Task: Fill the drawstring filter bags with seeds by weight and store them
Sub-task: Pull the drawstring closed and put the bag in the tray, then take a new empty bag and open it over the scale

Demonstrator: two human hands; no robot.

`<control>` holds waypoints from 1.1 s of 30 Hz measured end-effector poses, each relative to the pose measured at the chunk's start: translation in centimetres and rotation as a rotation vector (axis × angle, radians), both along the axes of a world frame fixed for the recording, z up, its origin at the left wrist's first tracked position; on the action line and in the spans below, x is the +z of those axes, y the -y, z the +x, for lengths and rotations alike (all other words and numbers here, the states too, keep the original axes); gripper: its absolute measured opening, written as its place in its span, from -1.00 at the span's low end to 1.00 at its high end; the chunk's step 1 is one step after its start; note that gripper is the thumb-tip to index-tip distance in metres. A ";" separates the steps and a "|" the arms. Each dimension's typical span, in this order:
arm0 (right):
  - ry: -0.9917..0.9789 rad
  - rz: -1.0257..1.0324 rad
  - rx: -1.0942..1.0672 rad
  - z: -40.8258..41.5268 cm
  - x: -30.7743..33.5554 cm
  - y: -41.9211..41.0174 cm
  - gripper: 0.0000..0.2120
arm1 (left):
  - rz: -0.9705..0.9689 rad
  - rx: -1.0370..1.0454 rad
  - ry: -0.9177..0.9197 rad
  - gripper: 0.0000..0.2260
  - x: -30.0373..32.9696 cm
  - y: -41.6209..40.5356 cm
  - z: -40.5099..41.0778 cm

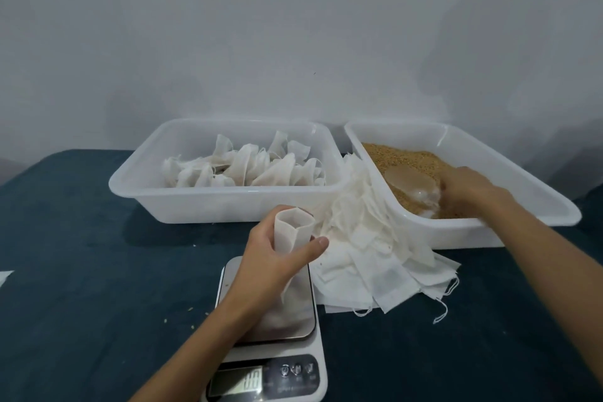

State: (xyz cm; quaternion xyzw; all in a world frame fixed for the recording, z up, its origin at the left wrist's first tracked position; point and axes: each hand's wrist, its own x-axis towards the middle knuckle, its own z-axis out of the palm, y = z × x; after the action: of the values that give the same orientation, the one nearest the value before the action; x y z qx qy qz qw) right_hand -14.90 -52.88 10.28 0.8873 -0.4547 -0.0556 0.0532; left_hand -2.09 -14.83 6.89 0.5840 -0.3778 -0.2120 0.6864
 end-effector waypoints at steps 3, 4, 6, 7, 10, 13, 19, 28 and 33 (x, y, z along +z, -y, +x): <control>-0.123 -0.078 -0.046 -0.9 0.4 -0.4 -0.73 | -0.006 -0.005 -0.006 -0.77 0.1 0.0 -0.1; -0.173 -0.088 -0.046 -1.1 0.5 -0.5 -0.73 | -0.007 -0.005 -0.006 -0.76 0.1 0.0 -0.1; -0.227 -0.093 -0.005 -1.2 0.7 -0.7 -0.78 | -0.012 -0.011 -0.009 -0.75 0.2 -0.1 -0.1; -0.238 -0.080 0.033 -1.2 0.9 -0.7 -0.82 | -0.015 -0.013 -0.013 -0.75 0.2 -0.1 -0.1; -0.289 -0.030 0.142 -0.8 1.4 -1.6 -0.93 | -0.001 -0.007 -0.029 -0.73 0.3 -0.2 0.0; -0.359 -0.022 0.202 -0.6 2.1 -2.6 -0.89 | 0.011 0.003 -0.043 -0.72 0.5 -0.3 0.1; -0.542 0.108 0.254 -1.6 3.9 -2.3 -0.74 | 0.034 0.015 -0.051 -0.74 0.6 -0.5 0.2; -0.057 0.318 0.212 -5.2 4.7 0.0 -0.81 | 0.020 0.027 -0.074 -0.75 0.8 -0.4 0.1; 0.166 0.185 0.201 -5.6 4.2 0.6 -0.84 | -0.003 0.042 -0.077 -0.73 0.9 -0.5 0.1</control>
State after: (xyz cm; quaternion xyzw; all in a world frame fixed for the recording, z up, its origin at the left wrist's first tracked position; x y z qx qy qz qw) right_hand -20.51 -53.50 14.53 0.9310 -0.3595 -0.0180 -0.0613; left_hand -1.96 -14.34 7.78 0.5821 -0.3392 -0.2195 0.7056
